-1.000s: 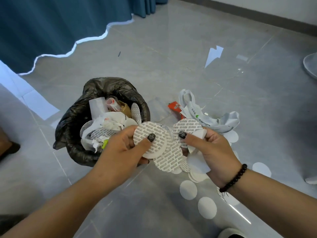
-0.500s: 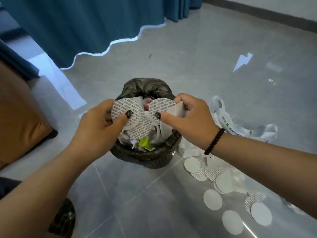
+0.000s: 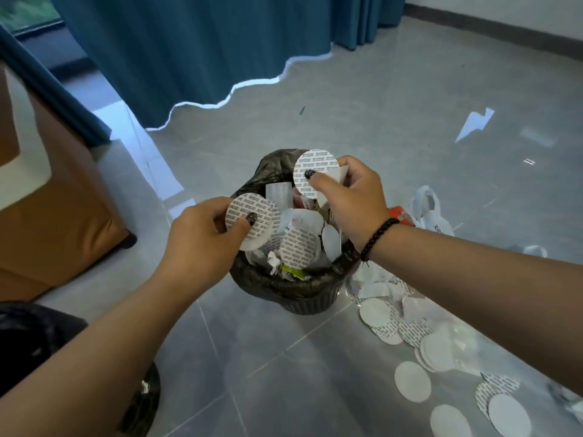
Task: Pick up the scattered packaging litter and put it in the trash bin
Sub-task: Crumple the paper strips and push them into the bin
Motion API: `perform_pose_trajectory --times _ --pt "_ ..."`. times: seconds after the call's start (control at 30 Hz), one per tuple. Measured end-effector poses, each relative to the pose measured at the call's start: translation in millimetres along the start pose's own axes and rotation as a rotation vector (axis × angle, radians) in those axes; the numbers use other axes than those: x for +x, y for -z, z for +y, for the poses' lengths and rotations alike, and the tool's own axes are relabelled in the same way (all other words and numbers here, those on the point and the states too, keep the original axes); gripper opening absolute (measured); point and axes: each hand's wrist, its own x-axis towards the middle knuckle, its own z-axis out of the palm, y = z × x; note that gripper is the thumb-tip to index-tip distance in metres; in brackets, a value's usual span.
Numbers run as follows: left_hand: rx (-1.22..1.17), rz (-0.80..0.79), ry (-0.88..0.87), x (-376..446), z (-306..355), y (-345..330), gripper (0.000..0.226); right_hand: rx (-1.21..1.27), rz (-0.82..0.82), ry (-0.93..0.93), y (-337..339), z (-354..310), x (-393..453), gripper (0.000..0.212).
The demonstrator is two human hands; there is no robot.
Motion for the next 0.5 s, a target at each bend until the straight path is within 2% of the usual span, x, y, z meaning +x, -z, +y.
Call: perform_pose_trajectory --times 0.17,0.33,0.43,0.5 --pt "-0.069 0.016 0.05 -1 -5 3 0.016 -0.146 -0.119 0.119 7 4 3 0.021" --pt "-0.055 0.014 0.05 -1 -10 6 0.015 -0.463 -0.453 0.204 21 11 -2 0.025" --pt "-0.055 0.024 0.049 0 -12 7 0.015 -0.635 -0.468 0.215 26 11 -4 0.049" --pt "-0.093 0.021 0.046 0 -11 8 0.017 -0.639 -0.438 0.215 27 10 -6 0.062"
